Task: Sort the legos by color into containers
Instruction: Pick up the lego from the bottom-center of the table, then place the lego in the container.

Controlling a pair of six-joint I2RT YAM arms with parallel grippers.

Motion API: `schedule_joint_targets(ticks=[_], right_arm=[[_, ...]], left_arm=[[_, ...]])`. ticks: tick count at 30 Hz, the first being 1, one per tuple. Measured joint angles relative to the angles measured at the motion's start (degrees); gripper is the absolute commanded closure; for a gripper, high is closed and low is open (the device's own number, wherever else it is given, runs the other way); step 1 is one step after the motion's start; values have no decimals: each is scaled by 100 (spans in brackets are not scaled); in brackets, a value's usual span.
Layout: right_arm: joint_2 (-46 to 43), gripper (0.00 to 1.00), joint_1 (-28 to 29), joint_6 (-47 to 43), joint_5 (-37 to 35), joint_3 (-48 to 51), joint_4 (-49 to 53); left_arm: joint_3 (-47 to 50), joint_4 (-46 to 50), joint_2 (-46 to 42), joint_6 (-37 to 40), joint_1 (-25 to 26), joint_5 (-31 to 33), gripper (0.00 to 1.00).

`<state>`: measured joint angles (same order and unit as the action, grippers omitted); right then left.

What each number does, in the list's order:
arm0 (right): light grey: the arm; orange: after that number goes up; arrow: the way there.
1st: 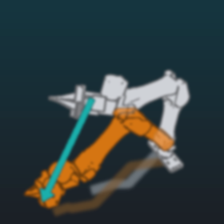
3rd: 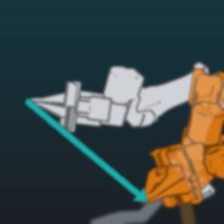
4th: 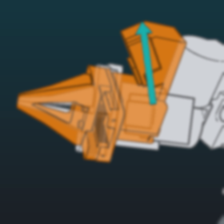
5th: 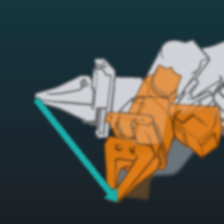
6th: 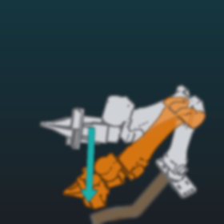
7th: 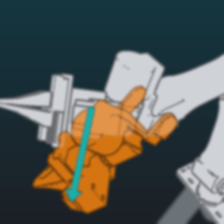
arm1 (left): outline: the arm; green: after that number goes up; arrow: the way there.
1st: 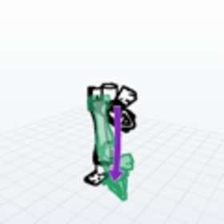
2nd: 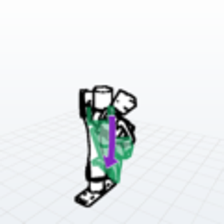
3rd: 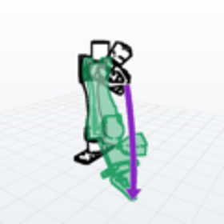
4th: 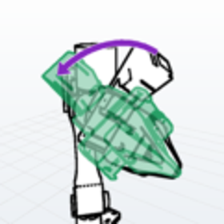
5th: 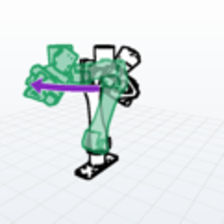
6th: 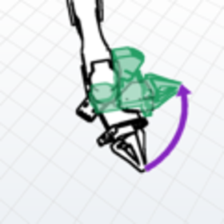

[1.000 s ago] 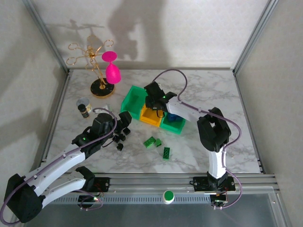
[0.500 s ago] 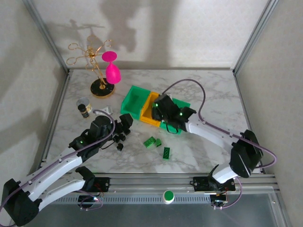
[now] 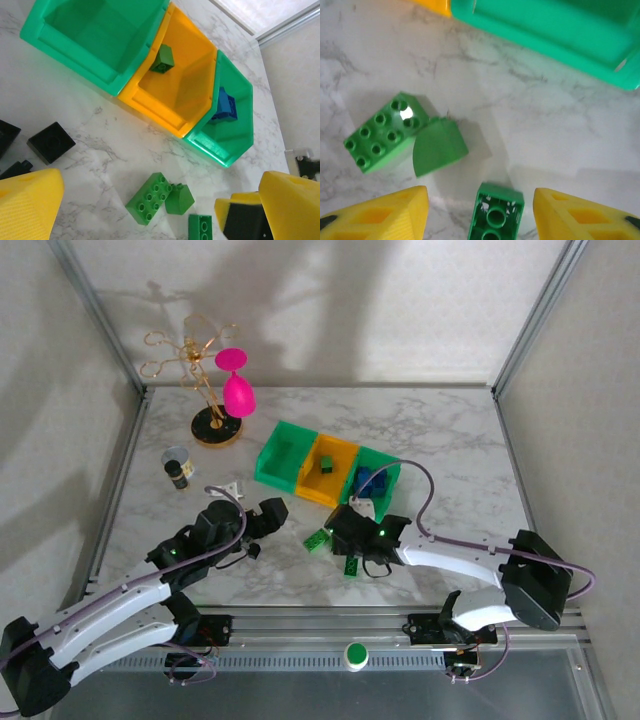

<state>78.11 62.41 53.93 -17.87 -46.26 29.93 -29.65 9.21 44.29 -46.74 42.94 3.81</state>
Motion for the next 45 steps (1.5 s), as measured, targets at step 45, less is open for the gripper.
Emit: schedule_joint_targets(ticks=[45], right_arm=[[214,64,-170,-232,-98,-994,127]], left_arm=[[-417,136,232,219,103,442,0]])
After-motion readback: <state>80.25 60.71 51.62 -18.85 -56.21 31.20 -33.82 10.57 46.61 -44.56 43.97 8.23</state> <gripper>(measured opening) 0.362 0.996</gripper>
